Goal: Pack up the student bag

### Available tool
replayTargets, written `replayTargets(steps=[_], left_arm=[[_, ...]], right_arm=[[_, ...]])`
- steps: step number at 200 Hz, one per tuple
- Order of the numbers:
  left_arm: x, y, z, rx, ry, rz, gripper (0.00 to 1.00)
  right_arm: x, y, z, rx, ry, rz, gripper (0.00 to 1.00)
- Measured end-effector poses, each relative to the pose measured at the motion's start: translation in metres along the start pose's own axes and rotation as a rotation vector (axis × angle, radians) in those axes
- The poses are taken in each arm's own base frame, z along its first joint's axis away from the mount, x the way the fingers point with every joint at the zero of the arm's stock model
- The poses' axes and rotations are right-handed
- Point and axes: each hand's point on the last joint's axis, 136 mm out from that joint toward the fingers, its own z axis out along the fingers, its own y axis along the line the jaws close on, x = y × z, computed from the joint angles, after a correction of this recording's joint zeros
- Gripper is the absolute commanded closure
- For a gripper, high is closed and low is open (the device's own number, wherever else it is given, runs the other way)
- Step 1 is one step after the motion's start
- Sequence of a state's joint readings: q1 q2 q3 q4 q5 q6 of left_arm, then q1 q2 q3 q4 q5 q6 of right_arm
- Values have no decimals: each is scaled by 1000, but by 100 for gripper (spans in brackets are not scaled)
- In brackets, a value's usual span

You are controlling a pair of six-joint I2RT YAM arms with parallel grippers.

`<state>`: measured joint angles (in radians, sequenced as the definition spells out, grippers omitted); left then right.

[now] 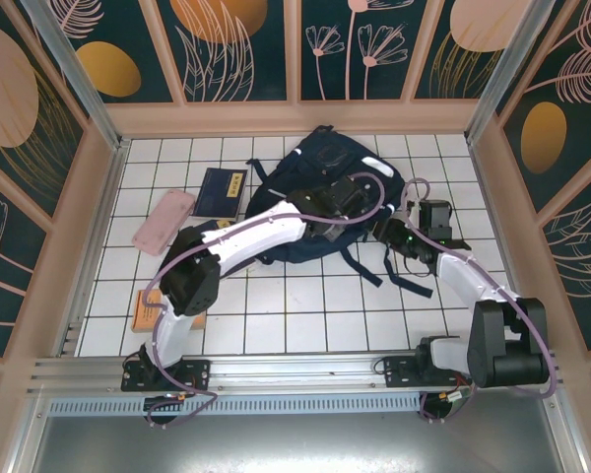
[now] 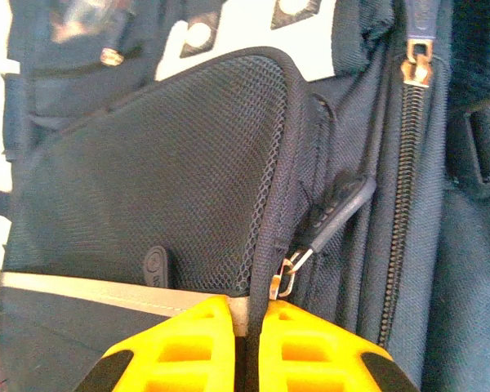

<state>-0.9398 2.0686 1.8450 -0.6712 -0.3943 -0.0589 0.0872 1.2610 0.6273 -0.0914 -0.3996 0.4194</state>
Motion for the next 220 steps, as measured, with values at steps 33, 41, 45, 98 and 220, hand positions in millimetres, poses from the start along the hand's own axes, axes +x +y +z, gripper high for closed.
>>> replayTargets(steps=[33,41,45,98,220], left_arm=[[-20,32,-22,-36,-67,-81,100],[-24,37,-25,-40,-81,-100,100],[-26,39,-25,-43,-86,-105,100],[-28,48,-26,-64,-95,-136,100],[-28,56,-27,-105,-98,-150,100]], right_arm=[[4,23,3,-80,12,-78,57],[4,29,3,-104,11,-96,60],[4,32,3,-115,9,-108,61],[-11,56,-1,-218,-53,-189,60],[-43,63,18,-271,-98,-311,75]])
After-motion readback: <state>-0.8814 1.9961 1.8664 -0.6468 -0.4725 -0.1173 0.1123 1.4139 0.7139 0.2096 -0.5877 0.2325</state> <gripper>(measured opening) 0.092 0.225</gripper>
